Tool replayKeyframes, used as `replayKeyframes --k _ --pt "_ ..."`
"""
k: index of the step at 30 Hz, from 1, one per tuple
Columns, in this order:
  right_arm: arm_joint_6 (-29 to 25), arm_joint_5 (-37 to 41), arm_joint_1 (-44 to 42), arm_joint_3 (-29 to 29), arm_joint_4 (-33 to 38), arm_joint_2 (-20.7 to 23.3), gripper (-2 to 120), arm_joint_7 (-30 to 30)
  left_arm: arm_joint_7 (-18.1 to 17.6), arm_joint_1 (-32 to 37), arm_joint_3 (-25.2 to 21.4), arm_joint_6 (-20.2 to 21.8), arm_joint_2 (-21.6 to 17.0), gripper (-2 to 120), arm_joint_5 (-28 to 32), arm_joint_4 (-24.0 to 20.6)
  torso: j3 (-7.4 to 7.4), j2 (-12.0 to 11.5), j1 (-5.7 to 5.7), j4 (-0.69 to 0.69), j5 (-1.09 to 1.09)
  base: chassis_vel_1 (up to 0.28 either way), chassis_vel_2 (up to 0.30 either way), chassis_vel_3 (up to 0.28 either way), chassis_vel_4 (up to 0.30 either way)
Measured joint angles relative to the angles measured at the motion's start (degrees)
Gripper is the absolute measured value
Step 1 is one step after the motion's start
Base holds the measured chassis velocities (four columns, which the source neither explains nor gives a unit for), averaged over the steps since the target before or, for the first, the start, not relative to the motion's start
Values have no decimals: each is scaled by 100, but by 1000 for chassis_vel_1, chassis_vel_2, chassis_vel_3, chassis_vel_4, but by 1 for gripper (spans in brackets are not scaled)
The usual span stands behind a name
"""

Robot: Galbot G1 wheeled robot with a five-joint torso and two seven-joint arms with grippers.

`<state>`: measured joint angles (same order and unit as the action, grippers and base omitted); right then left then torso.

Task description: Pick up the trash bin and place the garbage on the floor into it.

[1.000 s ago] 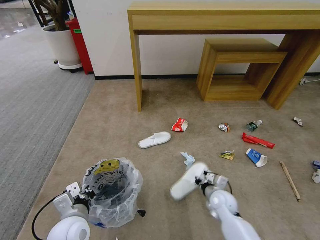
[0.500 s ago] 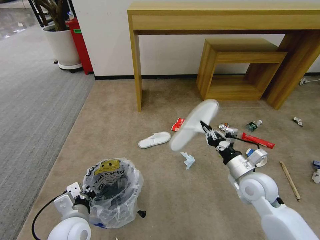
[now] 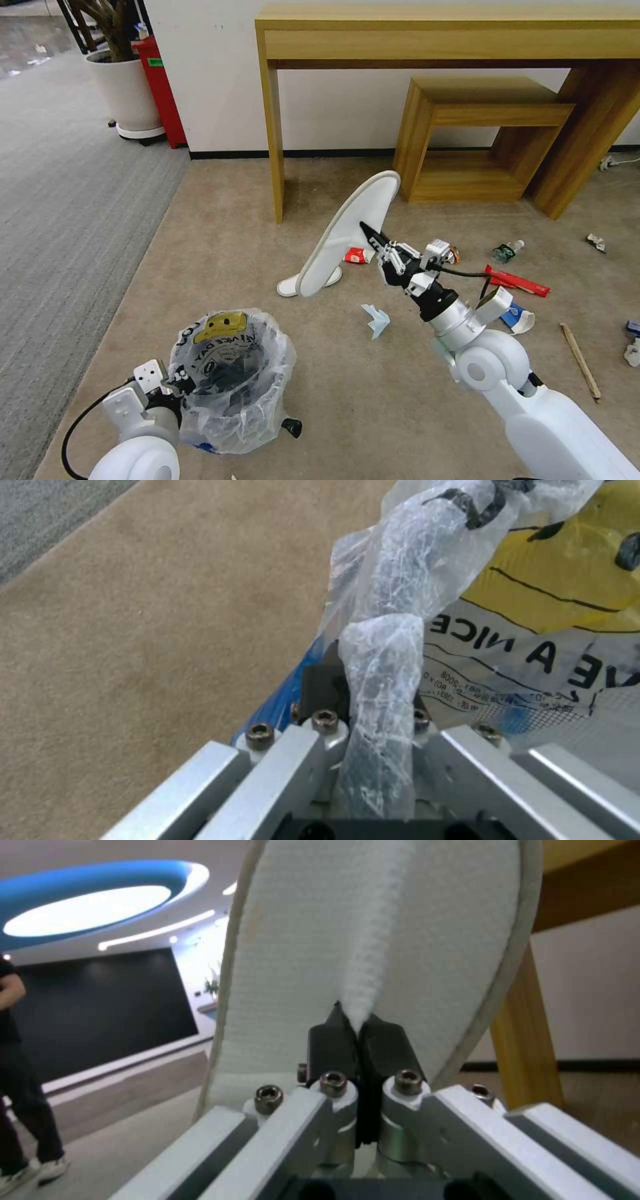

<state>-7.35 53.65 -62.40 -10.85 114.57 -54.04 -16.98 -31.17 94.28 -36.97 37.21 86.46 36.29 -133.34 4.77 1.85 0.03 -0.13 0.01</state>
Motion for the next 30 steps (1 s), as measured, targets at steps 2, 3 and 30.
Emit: replayKeyframes --k 2,3,30 --pt "-24 -5 -4 113 -38 48 0 -46 -20 59 6 28 5 1 66 -133 0 0 0 0 -1 0 0 0 0" --pt "-37 -2 19 187 -55 69 0 -68 -25 90 20 40 11 1 82 -188 0 0 0 -1 -1 0 0 0 0" --pt "-259 389 1528 2437 -735 165 0 -456 14 470 140 119 58 1 8 -609 0 0 0 0 -2 0 0 0 0"
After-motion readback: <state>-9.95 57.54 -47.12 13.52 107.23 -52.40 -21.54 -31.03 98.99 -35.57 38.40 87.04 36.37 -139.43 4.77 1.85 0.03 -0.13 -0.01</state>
